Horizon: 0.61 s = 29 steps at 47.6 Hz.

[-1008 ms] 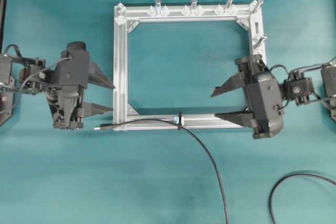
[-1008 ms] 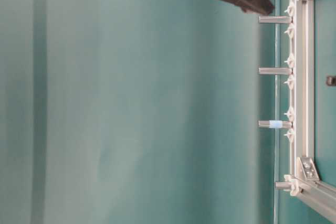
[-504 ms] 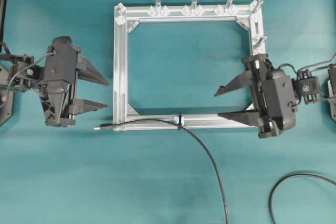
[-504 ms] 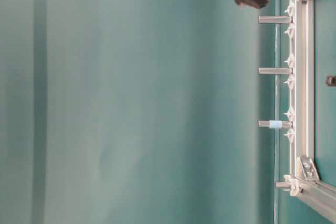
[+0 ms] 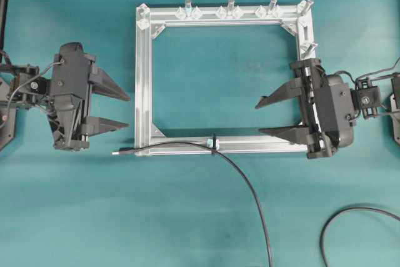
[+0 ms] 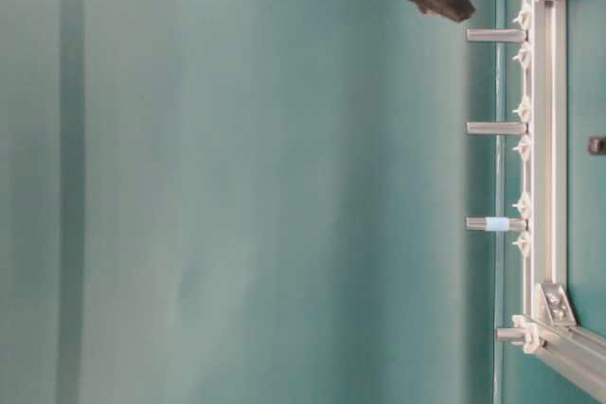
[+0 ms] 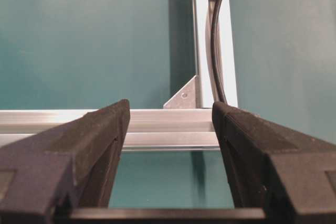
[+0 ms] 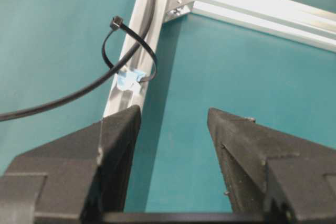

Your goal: Insert the wire through the string loop located in the center.

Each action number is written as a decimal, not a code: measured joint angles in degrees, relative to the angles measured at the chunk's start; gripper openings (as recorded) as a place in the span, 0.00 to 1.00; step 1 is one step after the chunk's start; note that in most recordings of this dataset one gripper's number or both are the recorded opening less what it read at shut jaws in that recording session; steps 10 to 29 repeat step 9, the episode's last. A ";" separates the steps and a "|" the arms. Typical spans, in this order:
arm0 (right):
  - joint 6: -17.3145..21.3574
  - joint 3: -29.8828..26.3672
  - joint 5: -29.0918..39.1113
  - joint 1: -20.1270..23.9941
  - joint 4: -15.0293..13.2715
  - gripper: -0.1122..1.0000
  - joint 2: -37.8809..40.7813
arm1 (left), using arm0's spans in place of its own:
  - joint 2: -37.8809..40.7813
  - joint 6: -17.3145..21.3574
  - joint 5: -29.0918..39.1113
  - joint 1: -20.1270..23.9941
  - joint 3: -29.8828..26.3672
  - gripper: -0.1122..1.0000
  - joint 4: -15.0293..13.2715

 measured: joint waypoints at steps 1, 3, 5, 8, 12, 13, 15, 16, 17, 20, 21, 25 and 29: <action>0.00 0.00 0.00 0.00 0.00 0.63 0.00 | 0.00 0.00 0.00 0.09 0.00 0.67 -0.09; 0.00 0.09 0.00 0.00 0.00 0.63 0.00 | 0.00 0.00 0.00 0.00 0.00 0.67 0.00; 0.00 0.00 0.00 0.00 0.00 0.63 0.00 | 0.00 -0.09 0.00 0.00 0.09 0.67 0.00; 0.00 0.09 0.00 0.00 0.00 0.63 0.00 | 0.00 0.00 0.00 0.09 0.09 0.67 0.00; 0.00 0.09 0.09 -0.09 0.00 0.63 0.00 | 0.00 -0.09 0.00 0.09 0.09 0.67 0.00; 0.00 0.09 0.09 -0.09 0.00 0.63 0.00 | 0.00 -0.09 0.00 0.09 0.09 0.67 0.00; 0.00 0.09 0.09 -0.09 0.00 0.63 0.00 | 0.00 -0.09 0.00 0.09 0.09 0.67 0.00; 0.00 0.09 0.09 -0.09 0.00 0.63 0.00 | 0.00 -0.09 0.00 0.09 0.09 0.67 0.00; 0.00 0.09 0.09 -0.09 0.00 0.63 0.00 | 0.00 -0.09 0.00 0.09 0.09 0.67 0.00; 0.00 0.09 0.09 -0.09 0.00 0.63 0.00 | 0.00 -0.09 0.00 0.09 0.09 0.67 0.00; 0.00 0.09 0.09 -0.09 0.00 0.63 0.00 | 0.00 -0.09 0.00 0.09 0.09 0.67 0.00; 0.00 0.09 0.09 -0.09 0.00 0.63 0.00 | 0.00 -0.09 0.00 0.09 0.09 0.67 0.00; 0.00 0.09 0.09 -0.09 0.00 0.63 0.00 | 0.00 -0.09 0.00 0.09 0.09 0.67 0.00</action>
